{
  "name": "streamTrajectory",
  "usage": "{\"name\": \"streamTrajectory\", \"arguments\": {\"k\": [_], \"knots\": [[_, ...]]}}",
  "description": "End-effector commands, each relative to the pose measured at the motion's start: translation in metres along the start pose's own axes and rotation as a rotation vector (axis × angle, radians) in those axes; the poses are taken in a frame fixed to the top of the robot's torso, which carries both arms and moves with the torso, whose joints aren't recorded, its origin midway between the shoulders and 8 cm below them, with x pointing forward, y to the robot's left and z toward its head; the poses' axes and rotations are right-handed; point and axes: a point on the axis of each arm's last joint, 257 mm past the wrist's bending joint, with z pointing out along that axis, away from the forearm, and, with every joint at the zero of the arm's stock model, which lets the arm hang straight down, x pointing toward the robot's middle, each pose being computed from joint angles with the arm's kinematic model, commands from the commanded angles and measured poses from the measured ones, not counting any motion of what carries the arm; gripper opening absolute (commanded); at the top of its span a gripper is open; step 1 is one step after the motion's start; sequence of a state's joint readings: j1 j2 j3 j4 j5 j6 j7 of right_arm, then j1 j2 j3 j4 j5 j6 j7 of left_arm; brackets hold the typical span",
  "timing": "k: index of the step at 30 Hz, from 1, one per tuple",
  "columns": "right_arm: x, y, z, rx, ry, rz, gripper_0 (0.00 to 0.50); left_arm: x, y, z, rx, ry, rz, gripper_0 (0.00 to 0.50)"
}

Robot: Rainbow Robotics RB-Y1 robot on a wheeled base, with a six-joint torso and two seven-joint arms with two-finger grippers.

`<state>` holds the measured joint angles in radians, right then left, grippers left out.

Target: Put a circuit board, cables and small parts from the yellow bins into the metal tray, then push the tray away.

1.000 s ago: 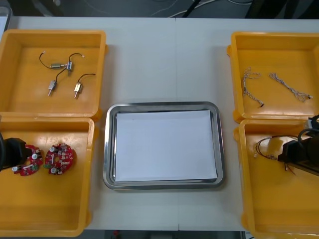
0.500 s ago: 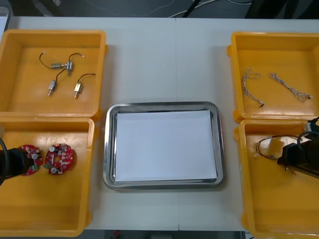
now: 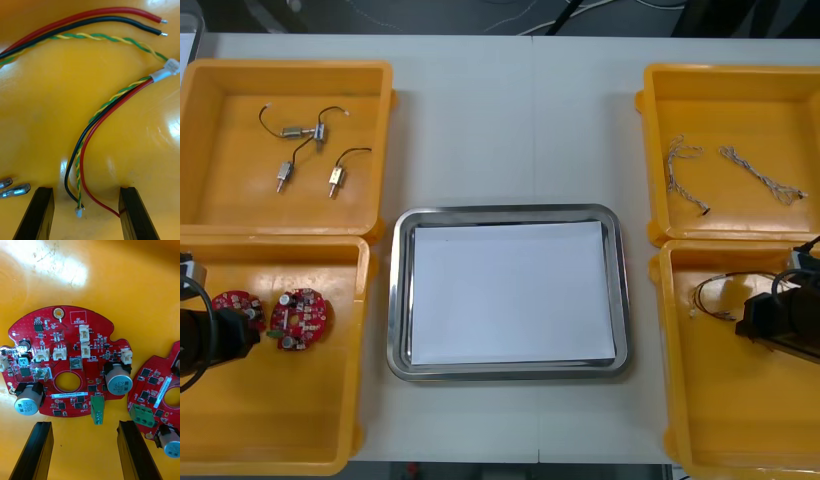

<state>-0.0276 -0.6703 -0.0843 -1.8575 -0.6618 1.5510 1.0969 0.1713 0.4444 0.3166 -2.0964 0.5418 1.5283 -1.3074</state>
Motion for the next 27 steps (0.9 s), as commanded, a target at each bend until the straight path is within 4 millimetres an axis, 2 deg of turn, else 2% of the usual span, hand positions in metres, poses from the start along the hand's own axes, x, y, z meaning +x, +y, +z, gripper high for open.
{"name": "streamTrajectory", "arguments": {"k": [1, 7, 8, 9, 11, 14, 17, 27], "knots": [[0.014, 0.003, 0.011, 0.005, 0.014, -0.064, 0.5, -0.008, -0.013, 0.003, 0.011, -0.021, 0.085, 0.5], [0.013, 0.001, 0.012, 0.019, 0.007, -0.072, 0.5, -0.013, -0.016, 0.005, 0.006, -0.027, 0.09, 0.5], [0.013, 0.001, 0.013, 0.021, 0.007, -0.076, 0.424, -0.014, -0.016, 0.005, 0.004, -0.027, 0.088, 0.5], [0.013, 0.001, 0.013, 0.021, 0.007, -0.076, 0.379, -0.014, -0.016, 0.006, 0.003, -0.027, 0.088, 0.5], [0.013, 0.001, 0.013, 0.02, 0.006, -0.079, 0.163, -0.016, -0.017, 0.006, 0.002, -0.032, 0.09, 0.5], [0.012, 0.002, 0.013, 0.018, 0.002, -0.084, 0.042, -0.016, -0.018, 0.007, 0.001, -0.035, 0.093, 0.5], [0.01, 0.003, 0.012, 0.014, -0.006, -0.089, 0.0, -0.016, -0.02, 0.008, 0.001, -0.036, 0.094, 0.5], [0.0, 0.009, 0.001, 0.005, -0.044, -0.109, 0.0, -0.016, -0.023, 0.01, -0.003, -0.035, 0.095, 0.5]]}}
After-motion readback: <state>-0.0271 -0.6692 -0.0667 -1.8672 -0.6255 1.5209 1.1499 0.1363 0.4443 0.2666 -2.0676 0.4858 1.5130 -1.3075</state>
